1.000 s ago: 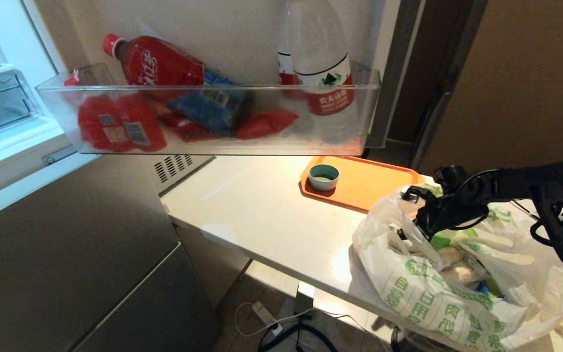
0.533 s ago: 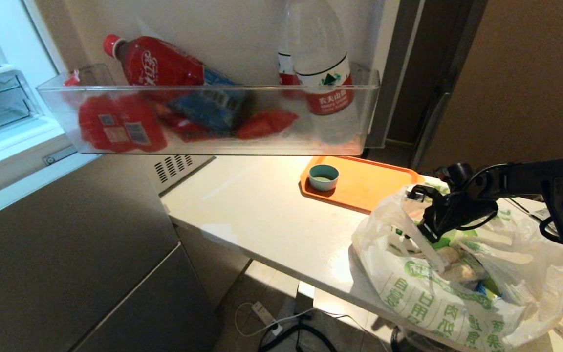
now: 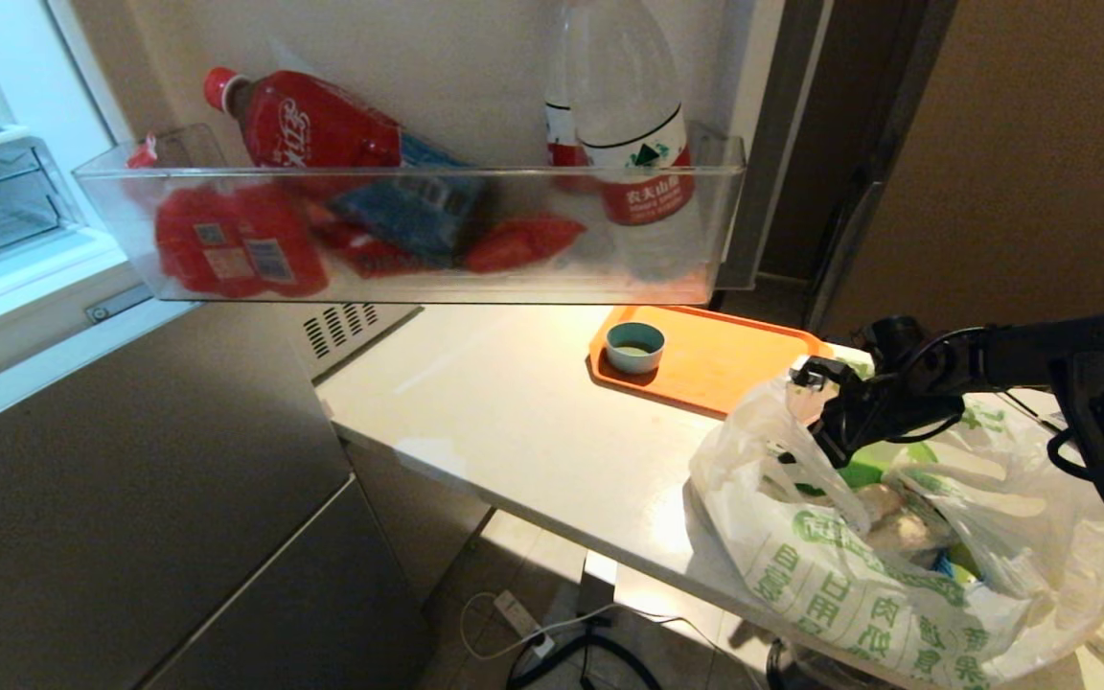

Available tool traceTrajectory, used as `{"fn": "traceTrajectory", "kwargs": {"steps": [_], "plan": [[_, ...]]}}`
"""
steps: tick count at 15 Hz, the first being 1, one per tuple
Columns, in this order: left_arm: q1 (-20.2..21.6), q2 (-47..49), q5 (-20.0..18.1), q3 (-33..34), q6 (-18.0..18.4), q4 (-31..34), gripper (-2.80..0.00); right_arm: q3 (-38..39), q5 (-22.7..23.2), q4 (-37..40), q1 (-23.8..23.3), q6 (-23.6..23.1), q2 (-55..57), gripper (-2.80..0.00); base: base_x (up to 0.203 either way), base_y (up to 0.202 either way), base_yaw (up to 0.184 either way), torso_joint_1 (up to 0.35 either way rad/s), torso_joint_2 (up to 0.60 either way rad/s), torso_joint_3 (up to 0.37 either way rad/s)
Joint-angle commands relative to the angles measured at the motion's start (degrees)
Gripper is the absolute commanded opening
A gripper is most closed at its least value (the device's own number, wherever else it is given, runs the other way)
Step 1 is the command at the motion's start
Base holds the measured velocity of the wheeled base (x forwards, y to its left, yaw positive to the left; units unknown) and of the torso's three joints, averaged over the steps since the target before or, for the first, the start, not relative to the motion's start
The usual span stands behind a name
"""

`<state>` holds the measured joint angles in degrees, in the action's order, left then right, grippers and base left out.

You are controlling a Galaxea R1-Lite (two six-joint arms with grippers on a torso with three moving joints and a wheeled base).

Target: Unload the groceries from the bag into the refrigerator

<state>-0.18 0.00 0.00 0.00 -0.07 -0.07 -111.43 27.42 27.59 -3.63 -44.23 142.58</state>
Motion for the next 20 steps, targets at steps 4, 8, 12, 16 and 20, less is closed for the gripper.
{"fn": "traceTrajectory", "kwargs": {"steps": [4, 8, 12, 16, 20], "plan": [[0.01, 0.0, 0.0, 0.0, -0.01, -0.01, -2.8, 0.37, 0.18, -2.01, 0.29, 0.19, 2.88, 0.0, 0.0, 0.0, 0.0, 0.0, 0.0, 0.0], [0.01, 0.0, 0.0, 0.0, -0.01, -0.01, -2.8, 0.43, 0.18, -3.45, 0.38, 0.28, 3.67, 0.0, 0.0, 0.0, 0.0, 0.0, 0.0, 0.0], [0.01, 0.0, 0.0, 0.0, -0.01, -0.01, -2.8, 0.34, 0.18, -3.68, 0.32, 0.28, 3.85, 0.0, 0.0, 0.0, 0.0, 0.0, 0.0, 0.0], [0.01, 0.0, 0.0, 0.0, -0.01, -0.01, -2.8, 0.34, 0.18, -3.59, 0.38, 0.28, 3.85, -2.8, 0.0, 0.0, 0.0, 0.0, 0.0, 0.0], [0.01, 0.0, 0.0, 0.0, -0.01, -0.01, -2.8, 0.25, 0.03, -3.13, 0.38, 0.2, 2.91, -2.8, 0.0, 0.0, 0.0, 0.0, 0.0, 0.0]]}}
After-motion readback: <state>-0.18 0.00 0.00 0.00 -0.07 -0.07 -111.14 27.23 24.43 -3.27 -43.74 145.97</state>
